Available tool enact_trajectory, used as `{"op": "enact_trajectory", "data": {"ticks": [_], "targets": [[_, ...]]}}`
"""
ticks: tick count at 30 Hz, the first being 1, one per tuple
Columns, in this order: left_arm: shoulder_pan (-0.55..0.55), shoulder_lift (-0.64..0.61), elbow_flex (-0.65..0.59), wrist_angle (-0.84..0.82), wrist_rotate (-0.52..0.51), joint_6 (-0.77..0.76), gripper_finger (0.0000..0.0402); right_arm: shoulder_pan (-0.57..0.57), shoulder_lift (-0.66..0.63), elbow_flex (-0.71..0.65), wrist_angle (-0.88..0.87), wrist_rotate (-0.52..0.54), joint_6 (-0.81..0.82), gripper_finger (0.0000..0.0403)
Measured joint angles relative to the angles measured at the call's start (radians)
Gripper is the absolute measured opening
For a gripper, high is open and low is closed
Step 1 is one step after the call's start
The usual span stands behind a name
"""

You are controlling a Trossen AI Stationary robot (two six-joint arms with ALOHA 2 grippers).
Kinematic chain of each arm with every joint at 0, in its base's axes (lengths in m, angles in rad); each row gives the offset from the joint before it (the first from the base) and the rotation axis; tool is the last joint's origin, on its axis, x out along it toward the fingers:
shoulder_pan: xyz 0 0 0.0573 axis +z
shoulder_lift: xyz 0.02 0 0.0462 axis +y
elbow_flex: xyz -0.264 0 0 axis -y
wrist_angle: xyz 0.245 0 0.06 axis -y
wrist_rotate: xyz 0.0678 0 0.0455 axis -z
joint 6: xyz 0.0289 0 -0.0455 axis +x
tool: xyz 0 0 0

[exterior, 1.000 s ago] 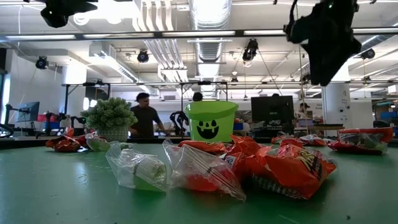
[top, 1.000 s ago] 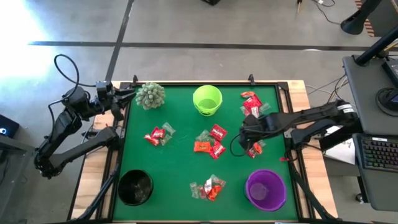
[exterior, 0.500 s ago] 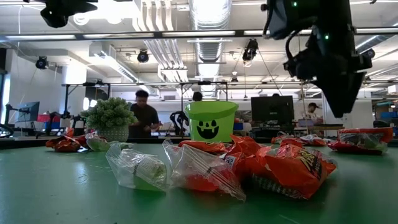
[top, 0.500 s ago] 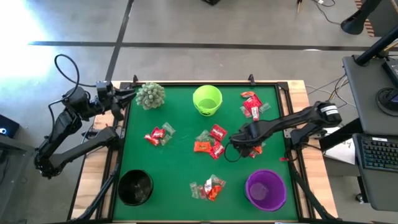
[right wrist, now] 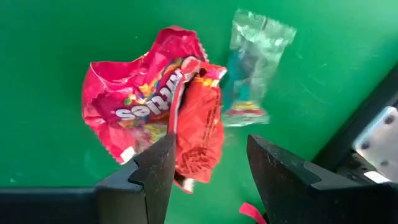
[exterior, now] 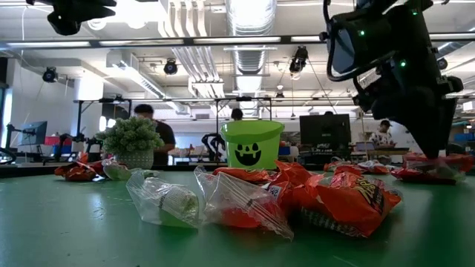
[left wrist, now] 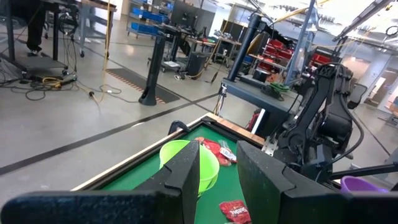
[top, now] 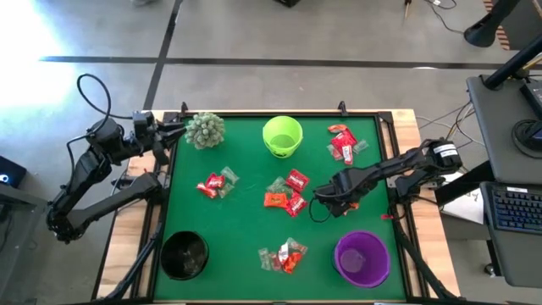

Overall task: Organize candy in baskets
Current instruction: Put the orange chocolate bar into the green bucket

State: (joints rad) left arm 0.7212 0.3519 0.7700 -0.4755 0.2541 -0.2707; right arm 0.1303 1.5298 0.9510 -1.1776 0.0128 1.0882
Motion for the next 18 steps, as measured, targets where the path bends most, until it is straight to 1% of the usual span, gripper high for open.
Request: {"op": "enact_trajectory", "data": {"ticks": [3,5,9,12,18], "targets": [[0.000,0.000,0.000,0.001,0.000,0.000,0.0089,0.000,-0.002,-0.032,0.061,-0.030,0.001,0.0192],[0.000,0.000,0.000,0.001,0.000,0.000,0.0089,0.000,-0.003,-0.046,0.088,-0.032,0.000,0.0192],[0.000,0.000,0.000,0.002,0.000,0.000,0.0089,0.000,-0.003,-0.058,0.094,-0.032,-0.010,0.0182],[0.000,0.000,0.000,0.002,0.000,0.000,0.0089,0.000,-0.004,-0.058,0.094,-0.033,-0.011,0.0153],[0.000,0.000,0.000,0.002,0.000,0.000,0.0089,0.000,-0.004,-0.058,0.094,-0.039,-0.016,0.0067]]}}
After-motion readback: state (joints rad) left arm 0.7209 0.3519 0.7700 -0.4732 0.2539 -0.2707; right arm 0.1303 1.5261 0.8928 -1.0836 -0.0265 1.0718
